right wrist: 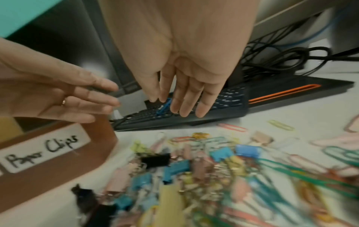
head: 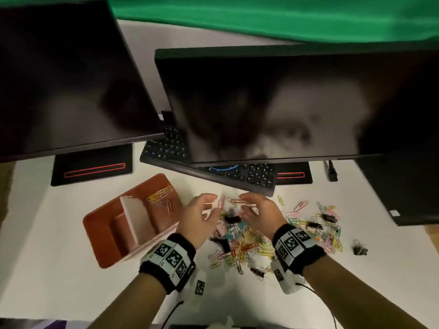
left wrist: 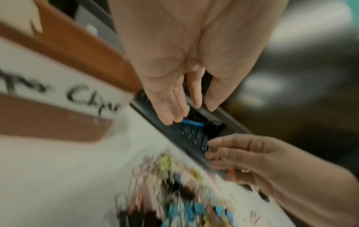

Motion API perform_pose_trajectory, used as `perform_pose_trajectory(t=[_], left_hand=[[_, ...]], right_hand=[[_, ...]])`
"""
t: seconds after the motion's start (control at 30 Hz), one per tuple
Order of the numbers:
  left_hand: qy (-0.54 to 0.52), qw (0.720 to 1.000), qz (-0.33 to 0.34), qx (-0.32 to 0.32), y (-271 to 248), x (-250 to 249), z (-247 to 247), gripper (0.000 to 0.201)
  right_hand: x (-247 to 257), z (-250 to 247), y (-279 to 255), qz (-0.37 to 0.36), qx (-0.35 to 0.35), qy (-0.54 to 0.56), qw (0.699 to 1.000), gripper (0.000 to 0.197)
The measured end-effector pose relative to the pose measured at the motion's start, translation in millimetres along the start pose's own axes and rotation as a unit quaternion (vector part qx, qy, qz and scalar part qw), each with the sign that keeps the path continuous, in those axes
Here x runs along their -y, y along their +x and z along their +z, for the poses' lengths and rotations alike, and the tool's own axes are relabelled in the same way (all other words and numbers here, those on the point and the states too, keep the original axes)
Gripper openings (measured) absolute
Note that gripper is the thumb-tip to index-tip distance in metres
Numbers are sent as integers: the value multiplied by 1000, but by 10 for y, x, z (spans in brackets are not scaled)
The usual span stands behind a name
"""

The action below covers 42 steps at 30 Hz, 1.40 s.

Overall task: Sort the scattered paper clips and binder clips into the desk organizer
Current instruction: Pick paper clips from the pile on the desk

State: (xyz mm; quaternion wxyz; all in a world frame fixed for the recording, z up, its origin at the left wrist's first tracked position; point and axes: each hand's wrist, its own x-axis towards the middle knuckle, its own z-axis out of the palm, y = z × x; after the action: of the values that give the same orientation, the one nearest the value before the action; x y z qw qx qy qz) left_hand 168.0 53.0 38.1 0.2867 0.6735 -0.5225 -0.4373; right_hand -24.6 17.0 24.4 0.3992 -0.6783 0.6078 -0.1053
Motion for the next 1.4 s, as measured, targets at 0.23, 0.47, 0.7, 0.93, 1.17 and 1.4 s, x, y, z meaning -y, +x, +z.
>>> perform_pose_trajectory(t=[0.23, 0.47, 0.7, 0.93, 1.17, 1.4], left_hand=[[103, 991, -88, -9, 332, 94, 428, 42], [148, 980, -132, -17, 531, 200, 452, 35], [175, 974, -140, 15, 667, 268, 436, 28], [241, 960, -136, 51, 759, 214, 465, 27], [255, 956, -118, 90, 755, 230, 474, 10], [226, 965, -98, 89, 735, 216, 452, 11]], right_hand=[[-267, -52, 400, 11, 68, -50, 996, 32], [-370, -101, 435, -30, 100, -102, 989, 36], [-364, 23, 406, -30, 71, -90, 993, 41], [-145, 282, 530, -58, 78, -162, 982, 37], [-210, 394, 530, -39, 99, -177, 978, 26], [-239, 194, 444, 29, 125, -98, 987, 25]])
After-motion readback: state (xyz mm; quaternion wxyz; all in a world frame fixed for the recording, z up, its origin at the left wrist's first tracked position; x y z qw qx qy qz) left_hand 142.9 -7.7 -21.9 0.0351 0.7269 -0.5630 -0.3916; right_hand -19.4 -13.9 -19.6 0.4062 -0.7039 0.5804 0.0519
